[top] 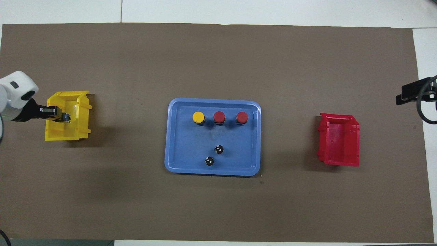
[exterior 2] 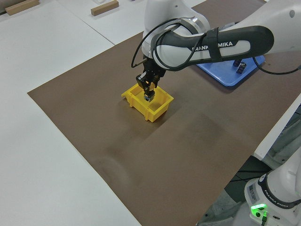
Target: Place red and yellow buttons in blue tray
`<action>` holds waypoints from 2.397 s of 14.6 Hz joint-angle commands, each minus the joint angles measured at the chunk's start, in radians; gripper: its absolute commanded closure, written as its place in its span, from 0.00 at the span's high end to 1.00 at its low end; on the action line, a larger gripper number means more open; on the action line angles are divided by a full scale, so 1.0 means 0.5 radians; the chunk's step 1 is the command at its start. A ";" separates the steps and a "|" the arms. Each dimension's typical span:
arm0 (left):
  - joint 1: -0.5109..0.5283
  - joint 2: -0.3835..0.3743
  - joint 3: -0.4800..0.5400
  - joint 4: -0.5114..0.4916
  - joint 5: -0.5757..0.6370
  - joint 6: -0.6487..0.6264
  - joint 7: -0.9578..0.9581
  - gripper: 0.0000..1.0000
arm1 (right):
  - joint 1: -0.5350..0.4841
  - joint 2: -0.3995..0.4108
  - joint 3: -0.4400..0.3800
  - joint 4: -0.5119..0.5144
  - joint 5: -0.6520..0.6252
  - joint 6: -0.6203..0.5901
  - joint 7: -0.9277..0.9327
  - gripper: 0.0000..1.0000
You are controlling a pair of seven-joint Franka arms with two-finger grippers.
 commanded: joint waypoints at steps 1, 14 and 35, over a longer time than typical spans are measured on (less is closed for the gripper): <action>-0.355 0.060 -0.001 0.197 0.024 -0.149 -0.511 0.01 | -0.018 -0.081 0.045 -0.111 -0.013 0.034 -0.053 1.00; -1.240 0.280 -0.010 -0.040 -0.182 0.397 -1.170 0.01 | -0.024 -0.081 0.069 -0.114 -0.098 0.074 -0.108 1.00; -0.888 0.032 0.075 0.464 -0.031 -0.483 -1.033 1.00 | -0.030 -0.081 0.069 -0.111 -0.095 0.065 -0.111 1.00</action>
